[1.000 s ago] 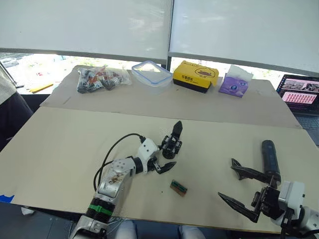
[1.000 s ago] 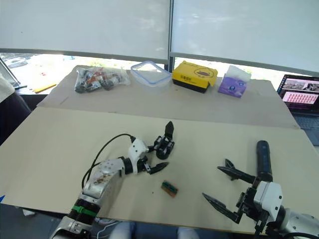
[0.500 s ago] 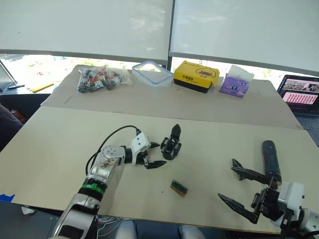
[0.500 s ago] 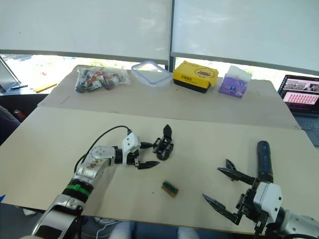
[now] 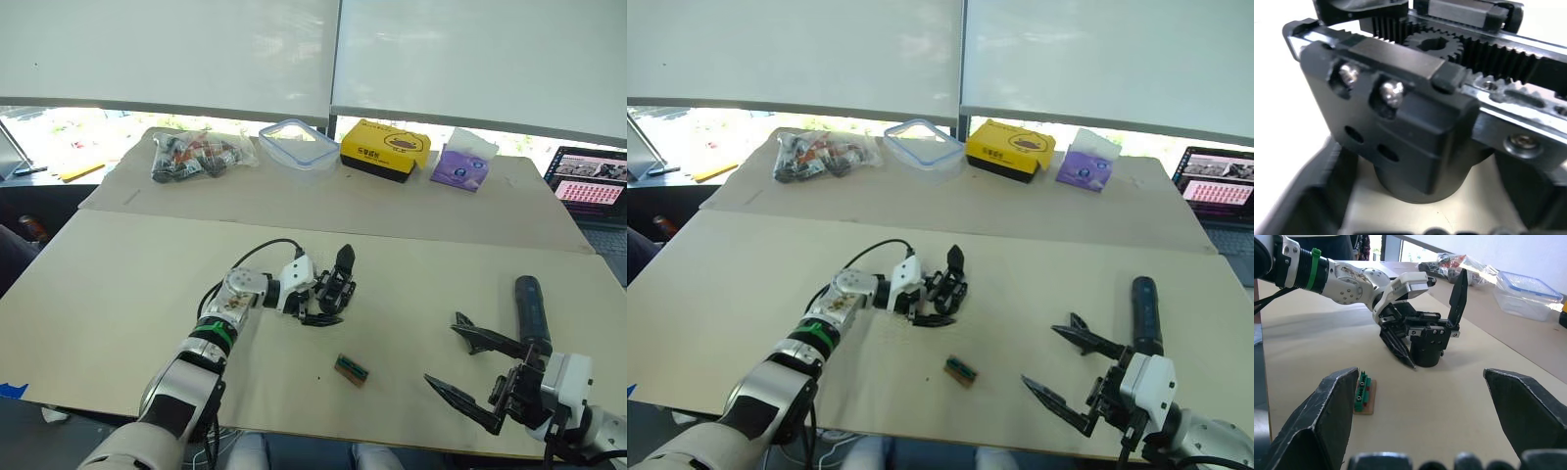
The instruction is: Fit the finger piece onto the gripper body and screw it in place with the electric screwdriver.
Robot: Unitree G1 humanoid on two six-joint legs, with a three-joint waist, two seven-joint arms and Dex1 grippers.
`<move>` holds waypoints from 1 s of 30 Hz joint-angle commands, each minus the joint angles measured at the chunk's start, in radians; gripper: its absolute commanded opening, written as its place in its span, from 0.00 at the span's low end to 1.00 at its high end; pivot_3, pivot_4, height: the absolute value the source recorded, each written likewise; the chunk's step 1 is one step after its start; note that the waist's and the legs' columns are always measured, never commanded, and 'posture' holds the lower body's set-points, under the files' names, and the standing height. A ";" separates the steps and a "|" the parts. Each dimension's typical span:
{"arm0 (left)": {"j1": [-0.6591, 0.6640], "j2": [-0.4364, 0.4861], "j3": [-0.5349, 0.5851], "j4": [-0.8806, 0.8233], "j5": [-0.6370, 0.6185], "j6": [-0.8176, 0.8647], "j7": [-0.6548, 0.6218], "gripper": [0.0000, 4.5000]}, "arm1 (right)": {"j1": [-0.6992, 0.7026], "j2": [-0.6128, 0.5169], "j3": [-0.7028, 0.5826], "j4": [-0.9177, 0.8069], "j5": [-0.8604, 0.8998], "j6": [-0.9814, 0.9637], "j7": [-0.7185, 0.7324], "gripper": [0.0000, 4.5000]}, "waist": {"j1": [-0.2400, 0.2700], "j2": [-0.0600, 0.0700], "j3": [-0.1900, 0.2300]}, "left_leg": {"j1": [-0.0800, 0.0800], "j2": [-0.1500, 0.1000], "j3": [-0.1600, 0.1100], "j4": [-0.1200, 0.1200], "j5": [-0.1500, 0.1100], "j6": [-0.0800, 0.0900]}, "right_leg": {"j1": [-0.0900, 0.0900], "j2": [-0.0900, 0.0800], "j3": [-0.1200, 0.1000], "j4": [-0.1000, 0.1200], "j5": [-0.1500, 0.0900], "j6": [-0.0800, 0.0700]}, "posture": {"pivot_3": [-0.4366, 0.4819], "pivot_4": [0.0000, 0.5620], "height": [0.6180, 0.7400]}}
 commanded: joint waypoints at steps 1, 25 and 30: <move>0.000 0.007 0.006 0.011 0.015 -0.028 -0.014 0.52 | 0.008 -0.003 -0.030 -0.032 0.000 -0.011 -0.008 1.00 | -0.001 0.000 0.000 | 0.000 0.000 0.000 0.000 0.000 0.000 | 0.000 0.000 0.000 0.000 0.000 0.000 | 0.48 0.27 1.00; 0.244 -0.070 -0.080 -0.569 0.030 0.356 0.237 0.52 | 0.198 0.047 -0.094 -0.107 0.016 -0.003 -0.036 1.00 | 0.006 0.001 0.000 | 0.000 -0.001 0.000 0.000 -0.003 -0.004 | 0.000 -0.001 0.000 0.000 -0.001 0.001 | 0.48 0.27 1.00; 0.260 -0.069 -0.091 -0.585 0.023 0.370 0.235 0.52 | 0.197 0.047 -0.094 -0.098 0.012 -0.006 -0.039 1.00 | 0.005 0.001 0.000 | 0.000 -0.001 0.000 0.000 -0.003 -0.004 | 0.000 -0.001 0.000 0.000 -0.001 0.001 | 0.48 0.27 1.00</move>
